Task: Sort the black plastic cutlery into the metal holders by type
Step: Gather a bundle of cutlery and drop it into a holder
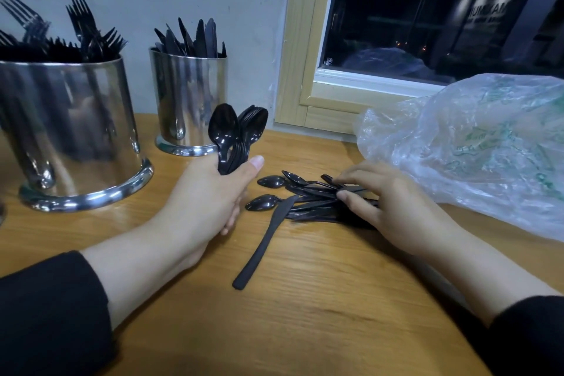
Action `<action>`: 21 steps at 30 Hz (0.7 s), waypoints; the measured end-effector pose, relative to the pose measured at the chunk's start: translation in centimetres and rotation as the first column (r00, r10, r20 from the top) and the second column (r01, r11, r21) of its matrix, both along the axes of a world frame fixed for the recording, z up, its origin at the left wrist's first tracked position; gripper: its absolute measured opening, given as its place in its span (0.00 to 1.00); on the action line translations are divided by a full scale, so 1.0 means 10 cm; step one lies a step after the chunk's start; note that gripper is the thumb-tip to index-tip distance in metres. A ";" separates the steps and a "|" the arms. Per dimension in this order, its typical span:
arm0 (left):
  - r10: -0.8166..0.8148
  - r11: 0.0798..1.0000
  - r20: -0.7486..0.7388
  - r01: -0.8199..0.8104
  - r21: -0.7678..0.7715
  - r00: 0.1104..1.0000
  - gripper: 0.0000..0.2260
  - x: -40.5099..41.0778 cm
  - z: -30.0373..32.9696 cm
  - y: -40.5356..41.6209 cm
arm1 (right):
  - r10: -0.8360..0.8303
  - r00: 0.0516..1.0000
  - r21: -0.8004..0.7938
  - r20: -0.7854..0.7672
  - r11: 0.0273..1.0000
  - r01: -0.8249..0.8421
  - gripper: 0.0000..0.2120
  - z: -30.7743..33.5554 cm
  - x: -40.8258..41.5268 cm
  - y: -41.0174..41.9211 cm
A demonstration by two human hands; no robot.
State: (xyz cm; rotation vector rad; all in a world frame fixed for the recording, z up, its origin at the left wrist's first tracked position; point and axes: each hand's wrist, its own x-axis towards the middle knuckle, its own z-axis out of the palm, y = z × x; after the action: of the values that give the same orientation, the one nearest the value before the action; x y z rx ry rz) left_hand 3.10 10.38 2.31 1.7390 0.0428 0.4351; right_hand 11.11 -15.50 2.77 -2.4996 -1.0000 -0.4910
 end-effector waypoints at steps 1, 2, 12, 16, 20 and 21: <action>0.011 1.000 -0.003 -0.011 -0.016 1.000 0.18 0.01 0.00 0.00 | 0.026 0.999 -0.018 0.021 1.000 -0.026 0.12 0.00 -0.02 0.09; 0.018 0.999 -0.007 -0.018 -0.034 1.000 0.18 0.01 0.00 0.00 | 0.052 0.998 -0.043 0.031 0.998 -0.051 0.12 0.00 -0.03 0.19; 0.059 0.991 -0.035 -0.062 -0.115 0.998 0.22 0.05 0.01 0.02 | 0.110 0.984 -0.269 -0.142 0.952 -0.146 0.18 0.04 0.00 1.03; 0.091 0.986 -0.029 -0.095 -0.139 0.995 0.16 0.07 0.02 0.04 | 0.113 0.969 -0.303 -0.218 0.937 -0.177 0.19 0.07 -0.03 1.14; 0.091 0.984 -0.002 -0.090 -0.152 0.996 0.14 0.06 0.02 0.05 | 0.122 0.982 -0.340 -0.146 0.926 -0.165 0.15 0.04 -0.07 1.16; 0.091 0.984 0.007 -0.089 -0.154 0.996 0.14 0.06 0.02 0.05 | 0.121 0.986 -0.332 -0.114 0.931 -0.153 0.15 0.03 -0.08 1.16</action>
State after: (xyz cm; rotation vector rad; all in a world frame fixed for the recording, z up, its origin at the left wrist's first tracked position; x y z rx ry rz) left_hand 3.66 10.89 2.52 1.5866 0.1418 0.4973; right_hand 10.33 -3.93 3.12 -2.6926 -1.3068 -0.1682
